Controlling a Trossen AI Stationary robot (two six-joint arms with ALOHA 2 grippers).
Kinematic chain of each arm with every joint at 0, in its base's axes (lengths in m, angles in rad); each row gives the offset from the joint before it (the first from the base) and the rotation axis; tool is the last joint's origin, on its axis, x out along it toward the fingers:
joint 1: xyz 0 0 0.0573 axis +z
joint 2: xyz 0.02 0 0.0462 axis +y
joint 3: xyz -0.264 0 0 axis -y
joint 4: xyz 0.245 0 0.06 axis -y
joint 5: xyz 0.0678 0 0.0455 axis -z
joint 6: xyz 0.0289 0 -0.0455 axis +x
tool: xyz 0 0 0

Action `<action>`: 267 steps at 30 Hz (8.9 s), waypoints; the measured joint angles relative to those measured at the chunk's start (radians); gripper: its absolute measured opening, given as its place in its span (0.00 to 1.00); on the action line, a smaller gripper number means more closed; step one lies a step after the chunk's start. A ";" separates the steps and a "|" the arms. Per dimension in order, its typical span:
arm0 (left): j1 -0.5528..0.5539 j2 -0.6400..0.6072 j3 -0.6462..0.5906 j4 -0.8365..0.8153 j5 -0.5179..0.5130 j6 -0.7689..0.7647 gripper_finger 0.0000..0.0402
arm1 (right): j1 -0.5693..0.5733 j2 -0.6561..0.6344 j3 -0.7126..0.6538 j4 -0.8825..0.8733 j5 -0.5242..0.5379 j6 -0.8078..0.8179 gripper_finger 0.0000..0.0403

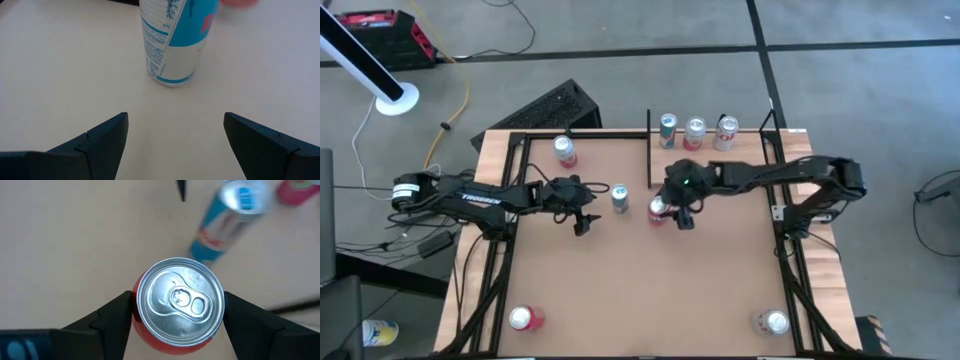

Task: Place canned beverage on shelf
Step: Put the top orange soda can on the shelf, then put the white and blue soda can on the shelf

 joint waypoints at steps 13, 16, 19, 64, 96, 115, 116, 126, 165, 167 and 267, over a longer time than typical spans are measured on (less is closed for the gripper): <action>0.000 0.000 0.000 -0.001 0.000 -0.001 0.78 | -0.276 -0.372 0.001 -0.360 -0.007 -0.082 0.72; 0.000 0.000 0.000 -0.001 0.000 -0.002 0.78 | -0.387 -0.435 0.001 -0.403 -0.008 -0.103 0.72; 0.000 0.000 0.000 0.000 0.000 -0.005 0.78 | -0.509 -0.468 0.002 -0.443 -0.019 -0.121 0.72; 0.000 0.000 0.000 0.000 0.000 -0.009 0.78 | -0.988 -0.605 -0.229 -0.447 -0.136 -0.139 0.72; 0.000 0.000 0.000 0.007 0.000 -0.011 0.78 | -0.647 -0.596 -0.108 -0.604 0.125 0.069 0.66; 0.000 0.000 0.000 0.019 0.000 -0.011 0.78 | -0.462 -0.389 -0.109 -0.665 0.509 0.114 0.04; 0.000 0.000 0.000 0.018 0.000 -0.011 0.78 | -0.462 -0.384 -0.109 -0.667 0.530 0.115 0.04; 0.000 0.000 0.000 0.018 0.000 -0.011 0.78 | -0.475 -0.380 -0.109 -0.787 0.647 0.131 0.05; 0.000 0.000 0.000 0.018 0.000 -0.011 0.78 | -0.562 -0.275 -0.109 -0.860 0.984 0.109 0.05; 0.000 0.000 0.000 0.017 0.000 -0.011 0.78 | -0.555 -0.267 -0.109 -0.885 1.000 0.112 0.05; 0.000 0.000 0.000 0.017 0.000 -0.014 0.78 | -0.681 -0.265 -0.110 -0.490 0.723 -0.090 0.05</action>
